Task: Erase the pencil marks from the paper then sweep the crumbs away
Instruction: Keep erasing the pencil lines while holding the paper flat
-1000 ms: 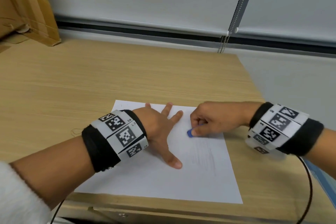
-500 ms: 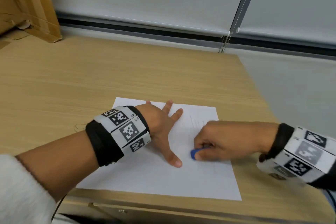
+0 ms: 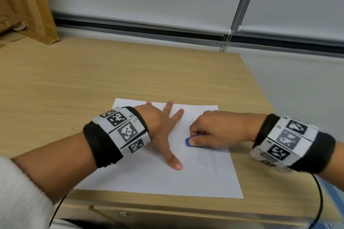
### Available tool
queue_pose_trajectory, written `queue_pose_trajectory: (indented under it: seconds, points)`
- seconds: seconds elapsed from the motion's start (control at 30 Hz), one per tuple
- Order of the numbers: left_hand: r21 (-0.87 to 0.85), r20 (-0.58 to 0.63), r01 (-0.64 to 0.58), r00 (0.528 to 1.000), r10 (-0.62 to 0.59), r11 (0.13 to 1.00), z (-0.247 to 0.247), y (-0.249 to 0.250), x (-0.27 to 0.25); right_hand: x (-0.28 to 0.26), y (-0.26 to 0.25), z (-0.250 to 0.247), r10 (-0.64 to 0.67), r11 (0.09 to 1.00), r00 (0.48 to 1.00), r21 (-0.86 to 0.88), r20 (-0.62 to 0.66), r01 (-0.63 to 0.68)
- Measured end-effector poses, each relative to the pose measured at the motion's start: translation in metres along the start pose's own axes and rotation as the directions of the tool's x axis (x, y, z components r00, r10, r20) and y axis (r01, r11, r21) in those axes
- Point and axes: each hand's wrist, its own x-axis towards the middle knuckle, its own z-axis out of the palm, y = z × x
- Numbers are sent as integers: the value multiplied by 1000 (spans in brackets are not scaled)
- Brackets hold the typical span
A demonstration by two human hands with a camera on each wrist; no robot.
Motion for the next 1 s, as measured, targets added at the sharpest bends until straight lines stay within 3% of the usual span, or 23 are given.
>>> queue_pose_trajectory:
  seconds: [0.07,0.2,0.4,0.5,0.67,0.87,1.0]
  points:
    - [-7,1,-4,1000,4,1000,0,-1,0,-3,-4,6,0,1000,1000,-16,-6,0]
    - [-9,12,-3,1000,3,1000,0,0,0,-19,-24,13,-82,997,989,4,123,82]
    - [-23,-1,-27,1000,27,999,5,-5,-2,2,30,-6,120,991,988,-55,-98,-126]
    - [-16,12,-30,999,30,999,5,-5,-3,9,46,-8,157,986,977,-39,-144,-164]
    - [-50,-14,-63,998,62,997,7,-6,-1,12,38,-8,126,989,989,-68,-76,-131]
    - [-66,-172,-123,979,110,990,12,-3,-2,29,43,-21,169,981,983,-83,-64,-174]
    - [-67,-176,-102,980,89,993,10,-3,-1,34,48,-20,148,986,988,-68,-54,-151]
